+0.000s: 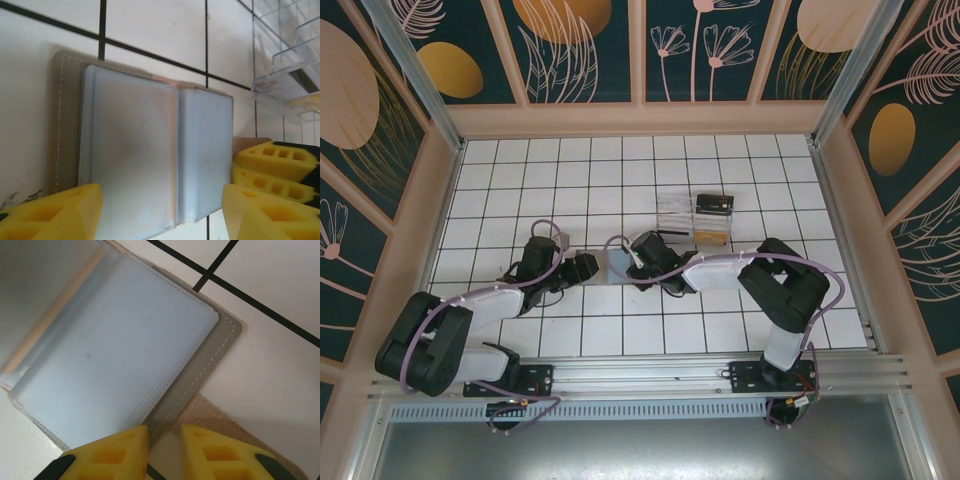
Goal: Take the credit cards out of the card holder
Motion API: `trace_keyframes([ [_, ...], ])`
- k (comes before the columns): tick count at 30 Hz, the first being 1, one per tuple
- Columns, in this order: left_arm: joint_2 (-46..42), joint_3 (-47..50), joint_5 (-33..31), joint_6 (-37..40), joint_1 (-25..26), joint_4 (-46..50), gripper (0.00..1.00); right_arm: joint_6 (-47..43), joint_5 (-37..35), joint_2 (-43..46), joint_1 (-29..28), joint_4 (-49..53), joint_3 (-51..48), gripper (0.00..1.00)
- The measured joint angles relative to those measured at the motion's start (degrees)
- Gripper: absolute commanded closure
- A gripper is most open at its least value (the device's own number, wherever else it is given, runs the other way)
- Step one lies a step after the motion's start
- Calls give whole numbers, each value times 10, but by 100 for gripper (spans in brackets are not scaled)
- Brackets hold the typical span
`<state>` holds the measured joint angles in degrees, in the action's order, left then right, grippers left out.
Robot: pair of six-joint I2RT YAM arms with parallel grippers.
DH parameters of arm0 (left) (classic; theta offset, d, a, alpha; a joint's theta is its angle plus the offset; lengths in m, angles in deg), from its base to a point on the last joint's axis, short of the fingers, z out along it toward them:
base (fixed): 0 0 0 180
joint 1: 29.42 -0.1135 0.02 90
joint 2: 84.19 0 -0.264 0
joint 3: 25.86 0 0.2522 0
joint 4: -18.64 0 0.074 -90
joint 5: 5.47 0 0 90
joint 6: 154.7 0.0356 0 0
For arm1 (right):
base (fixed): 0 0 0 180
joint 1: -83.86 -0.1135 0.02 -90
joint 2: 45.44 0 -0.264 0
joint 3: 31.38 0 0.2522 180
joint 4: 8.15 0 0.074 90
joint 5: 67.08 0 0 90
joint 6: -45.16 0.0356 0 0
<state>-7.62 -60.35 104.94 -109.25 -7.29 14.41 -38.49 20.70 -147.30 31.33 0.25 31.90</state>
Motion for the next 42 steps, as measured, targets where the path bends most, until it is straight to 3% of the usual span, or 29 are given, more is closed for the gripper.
trace_keyframes([
  [9,2,-9,-3,4,0,20,35,0,4,-2,1,-3,0,74],
  [17,-47,-10,-25,5,0,46,35,0,4,-5,1,-5,3,74],
  [36,3,-10,-3,5,0,28,35,1,4,-6,1,-5,3,73],
  [42,8,-10,16,4,0,13,30,2,6,-6,1,-5,4,73],
])
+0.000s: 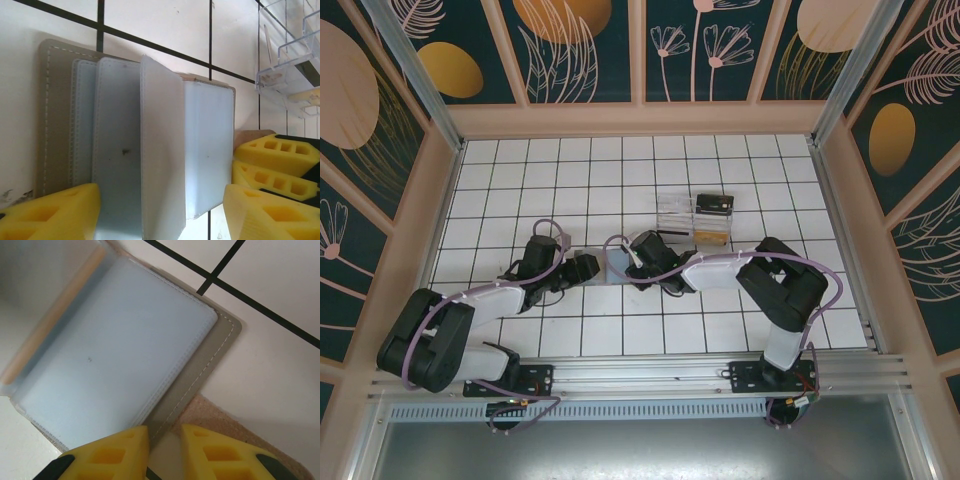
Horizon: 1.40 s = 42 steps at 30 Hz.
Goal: Take the credit cards out of the card holder
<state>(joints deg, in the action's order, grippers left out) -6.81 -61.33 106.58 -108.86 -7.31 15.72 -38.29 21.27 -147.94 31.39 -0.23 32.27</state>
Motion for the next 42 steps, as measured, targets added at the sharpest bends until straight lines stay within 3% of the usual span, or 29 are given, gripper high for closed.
trace_keyframes([
  [4,0,0,15,-1,0,-10,17,0,0,-1,0,0,0,74],
  [9,-2,-2,22,0,0,-15,15,0,0,-2,0,-3,0,73],
  [23,-27,-10,59,-13,5,-27,22,4,1,-8,0,-14,3,73],
  [32,15,-37,82,-60,62,-106,25,36,2,4,18,-43,-24,73],
  [42,-30,-39,21,-60,68,-68,30,61,-4,36,34,-43,-53,73],
])
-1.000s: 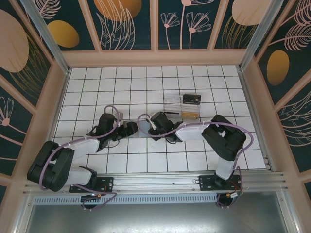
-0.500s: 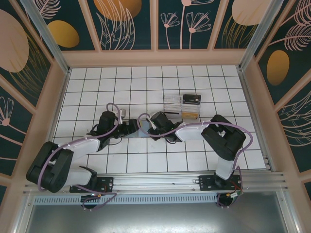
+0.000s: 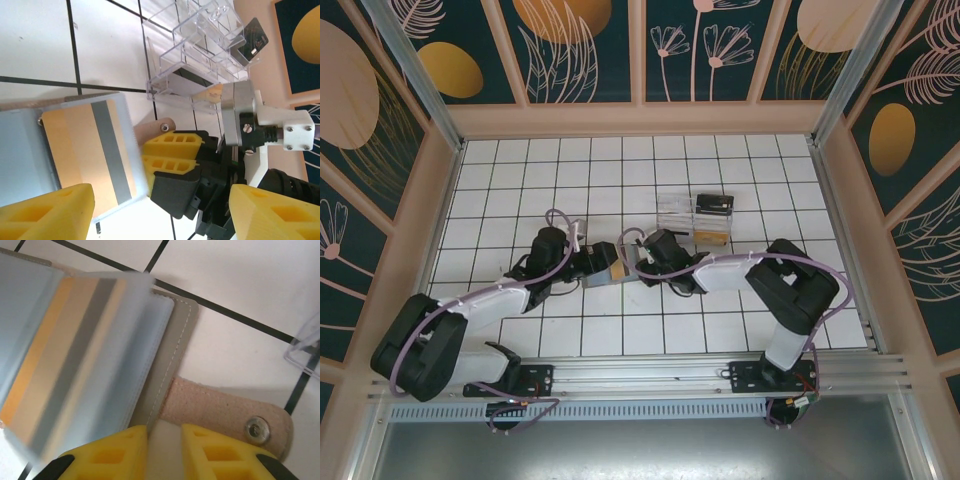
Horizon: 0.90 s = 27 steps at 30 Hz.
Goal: Take the credit cards out of the card holder
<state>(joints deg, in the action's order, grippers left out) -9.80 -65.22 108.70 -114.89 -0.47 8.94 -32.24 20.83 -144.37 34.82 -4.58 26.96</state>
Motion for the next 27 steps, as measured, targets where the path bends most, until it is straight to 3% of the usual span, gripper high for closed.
trace_keyframes([
  [11,14,12,-54,-18,-6,10,60,-1,-6,28,3,2,10,78],
  [27,114,17,-37,-46,-7,-40,71,-2,47,-43,3,-1,51,83],
])
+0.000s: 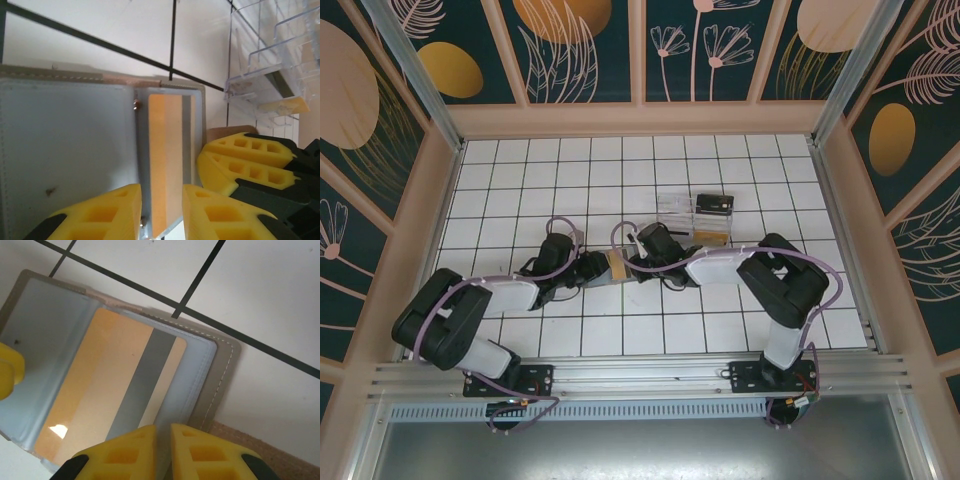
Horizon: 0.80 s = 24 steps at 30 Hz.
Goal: Take the credit cards out of the card holder
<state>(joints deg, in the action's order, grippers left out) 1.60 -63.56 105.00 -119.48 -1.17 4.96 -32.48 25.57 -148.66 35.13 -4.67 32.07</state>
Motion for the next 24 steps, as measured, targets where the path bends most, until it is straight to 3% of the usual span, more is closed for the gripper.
trace_keyframes([
  [8,35,-2,15,-5,0,-26,79,0,4,-1,0,-1,2,82],
  [24,60,-14,33,-10,0,-41,83,0,5,-1,0,-2,2,82],
])
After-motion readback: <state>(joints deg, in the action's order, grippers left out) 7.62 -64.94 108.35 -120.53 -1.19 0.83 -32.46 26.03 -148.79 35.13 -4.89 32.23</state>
